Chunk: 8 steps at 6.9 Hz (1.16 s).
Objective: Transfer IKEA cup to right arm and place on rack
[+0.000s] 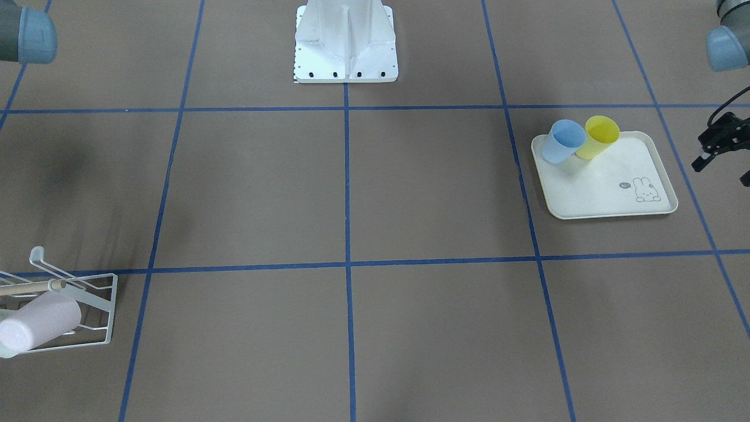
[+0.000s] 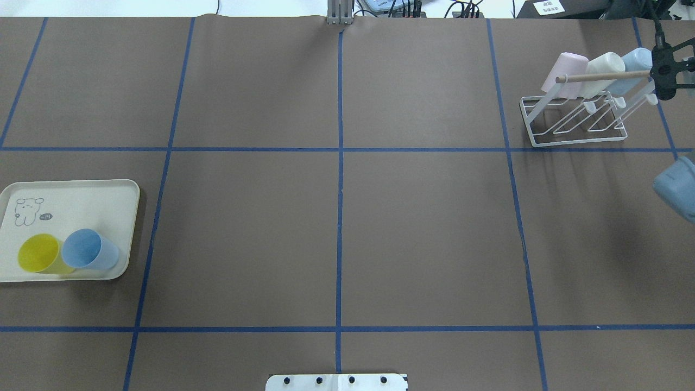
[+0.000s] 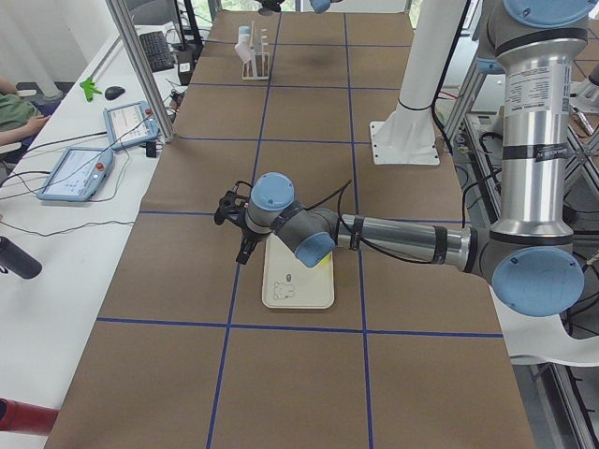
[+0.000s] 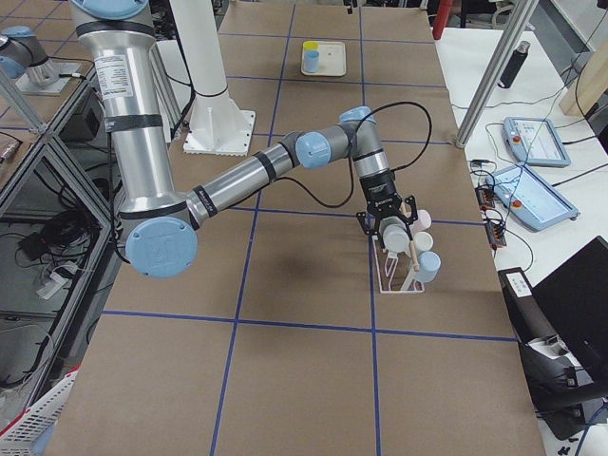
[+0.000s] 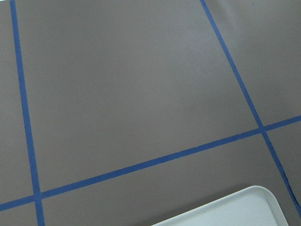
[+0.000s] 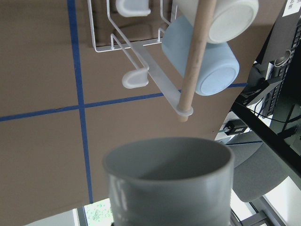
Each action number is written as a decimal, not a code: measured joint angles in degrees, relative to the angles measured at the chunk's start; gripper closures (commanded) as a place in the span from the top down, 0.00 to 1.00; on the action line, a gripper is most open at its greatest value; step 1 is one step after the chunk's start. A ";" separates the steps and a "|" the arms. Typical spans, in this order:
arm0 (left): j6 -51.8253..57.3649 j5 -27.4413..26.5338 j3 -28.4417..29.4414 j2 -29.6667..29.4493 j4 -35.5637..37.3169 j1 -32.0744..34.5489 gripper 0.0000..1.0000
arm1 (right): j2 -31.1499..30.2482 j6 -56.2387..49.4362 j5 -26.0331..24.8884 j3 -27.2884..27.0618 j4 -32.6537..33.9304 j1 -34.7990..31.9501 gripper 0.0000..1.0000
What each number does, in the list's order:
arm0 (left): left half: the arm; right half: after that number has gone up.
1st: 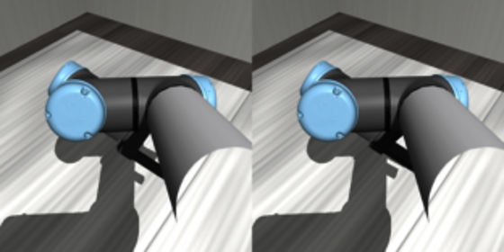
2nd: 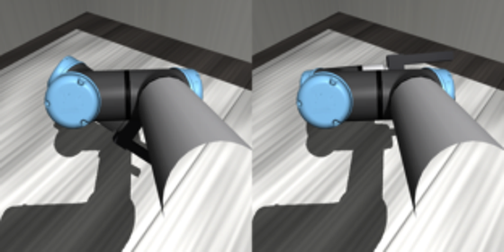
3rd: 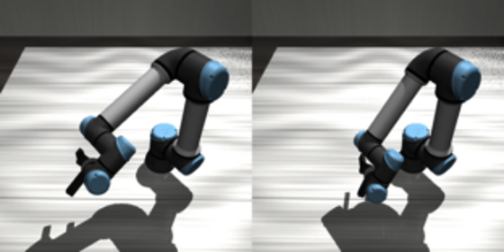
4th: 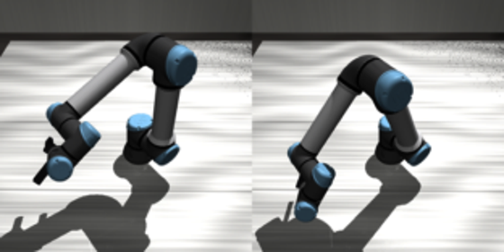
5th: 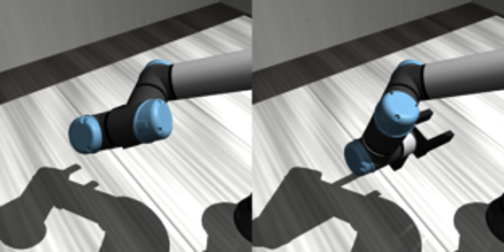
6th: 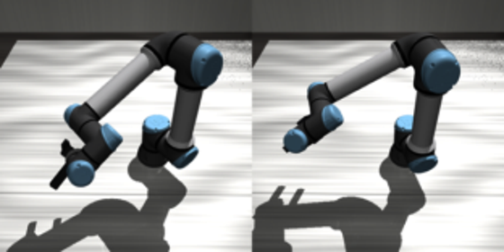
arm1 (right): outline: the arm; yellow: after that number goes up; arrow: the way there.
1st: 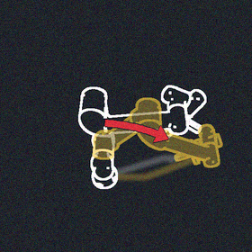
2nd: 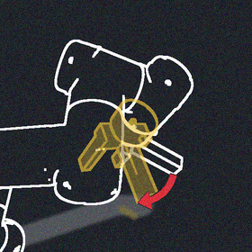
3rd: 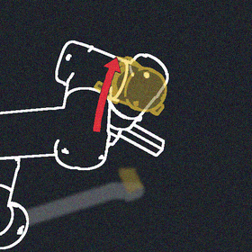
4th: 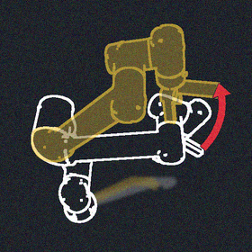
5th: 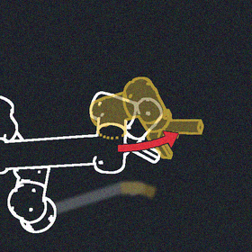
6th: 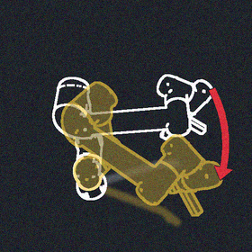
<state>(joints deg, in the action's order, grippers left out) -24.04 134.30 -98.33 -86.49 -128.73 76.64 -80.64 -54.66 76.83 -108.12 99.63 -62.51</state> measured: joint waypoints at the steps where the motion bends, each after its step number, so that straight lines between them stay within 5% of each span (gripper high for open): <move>1: -0.03 0.00 -0.01 0.11 -0.02 0.00 1.00 | 0.16 -0.01 -1.73 2.18 -1.17 1.24 0.71; 8: -0.22 -0.06 -0.02 0.19 -0.03 0.00 1.00 | 1.03 -0.01 -5.85 8.06 -3.03 5.69 0.75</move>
<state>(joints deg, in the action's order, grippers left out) -24.25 134.24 -98.35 -86.31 -128.76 76.64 -79.61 -54.67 70.98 -100.06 96.59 -56.82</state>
